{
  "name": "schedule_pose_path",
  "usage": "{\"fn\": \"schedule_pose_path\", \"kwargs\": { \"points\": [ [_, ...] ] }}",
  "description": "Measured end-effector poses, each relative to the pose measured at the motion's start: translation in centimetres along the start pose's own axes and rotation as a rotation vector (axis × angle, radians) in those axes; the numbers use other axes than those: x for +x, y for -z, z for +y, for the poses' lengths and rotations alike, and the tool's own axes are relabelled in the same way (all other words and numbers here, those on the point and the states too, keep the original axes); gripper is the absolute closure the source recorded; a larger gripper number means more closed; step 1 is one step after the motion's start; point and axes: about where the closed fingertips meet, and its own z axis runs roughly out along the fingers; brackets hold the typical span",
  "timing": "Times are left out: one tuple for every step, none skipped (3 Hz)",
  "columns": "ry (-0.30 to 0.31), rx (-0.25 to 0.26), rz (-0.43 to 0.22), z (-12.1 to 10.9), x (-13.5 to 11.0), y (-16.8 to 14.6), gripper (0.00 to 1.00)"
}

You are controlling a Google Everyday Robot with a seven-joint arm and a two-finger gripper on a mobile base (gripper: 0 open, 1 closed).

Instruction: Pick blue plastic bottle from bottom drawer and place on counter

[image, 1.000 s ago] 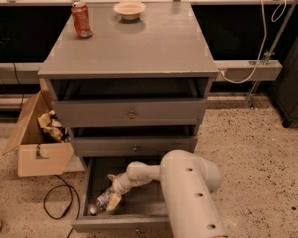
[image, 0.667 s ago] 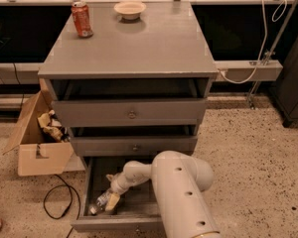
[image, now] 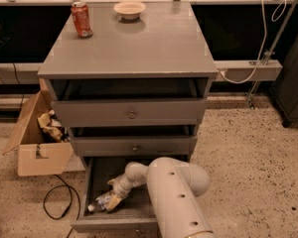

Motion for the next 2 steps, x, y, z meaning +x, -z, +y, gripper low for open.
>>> {"fn": "schedule_pose_path", "kwargs": {
  "points": [
    [0.000,0.000,0.000,0.0,-0.3,0.3,0.60],
    [0.040,0.207,-0.062,-4.3,-2.9,9.3,0.91]
  ]
}}
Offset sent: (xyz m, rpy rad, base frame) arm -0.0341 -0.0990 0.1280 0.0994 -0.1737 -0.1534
